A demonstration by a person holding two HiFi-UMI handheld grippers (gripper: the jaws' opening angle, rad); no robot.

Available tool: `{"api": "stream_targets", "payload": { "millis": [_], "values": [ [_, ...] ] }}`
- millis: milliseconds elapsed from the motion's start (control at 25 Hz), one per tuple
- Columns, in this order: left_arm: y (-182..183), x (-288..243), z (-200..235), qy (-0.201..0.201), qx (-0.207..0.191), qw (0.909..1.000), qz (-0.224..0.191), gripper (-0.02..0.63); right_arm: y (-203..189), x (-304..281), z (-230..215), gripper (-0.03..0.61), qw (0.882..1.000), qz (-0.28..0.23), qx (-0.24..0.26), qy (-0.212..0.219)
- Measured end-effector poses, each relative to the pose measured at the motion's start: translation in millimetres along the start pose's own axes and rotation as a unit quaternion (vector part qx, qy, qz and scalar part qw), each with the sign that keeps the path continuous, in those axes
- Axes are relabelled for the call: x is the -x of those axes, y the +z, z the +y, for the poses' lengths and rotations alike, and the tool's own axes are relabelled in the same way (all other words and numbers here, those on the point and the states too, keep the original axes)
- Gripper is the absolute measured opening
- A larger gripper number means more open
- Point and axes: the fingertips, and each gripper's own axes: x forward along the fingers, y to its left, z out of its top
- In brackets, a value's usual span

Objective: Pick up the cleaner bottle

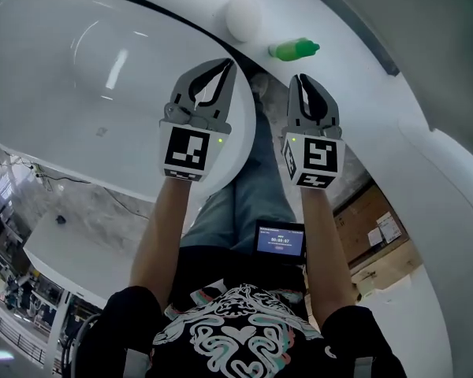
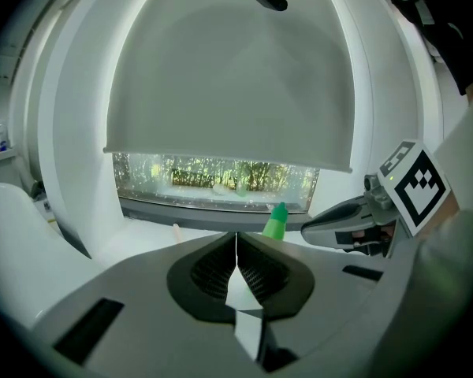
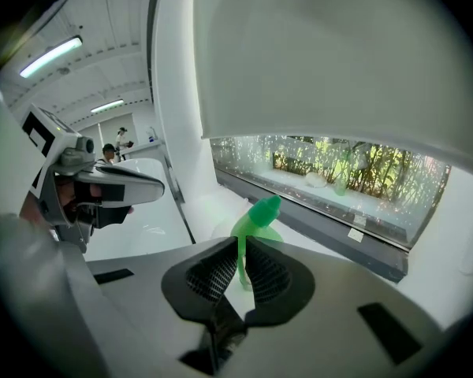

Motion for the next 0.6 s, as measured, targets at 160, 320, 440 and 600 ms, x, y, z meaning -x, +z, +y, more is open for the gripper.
{"api": "stream_targets", "payload": {
  "millis": [160, 320, 440, 600],
  "values": [
    [-11.1, -7.8, 0.0, -0.008, -0.006, 0.9999, 0.005, 0.017, -17.1, -14.7, -1.3, 0.028, 1.0, 0.017, 0.001, -0.01],
    [-19.6, -16.8, -1.3, -0.01, -0.007, 0.9999, 0.009, 0.017, -28.3, -24.4, -6.6, 0.028, 1.0, 0.017, -0.015, -0.021],
    [-23.7, -21.0, -5.1, -0.011, -0.007, 0.9999, 0.011, 0.017, -34.7, -28.5, -7.8, 0.028, 0.999, 0.015, -0.024, -0.023],
    [-33.3, -25.4, -8.0, -0.011, -0.008, 0.9997, 0.018, 0.018, -43.8, -37.0, -10.3, 0.029, 0.998, 0.021, -0.046, -0.041]
  ]
}}
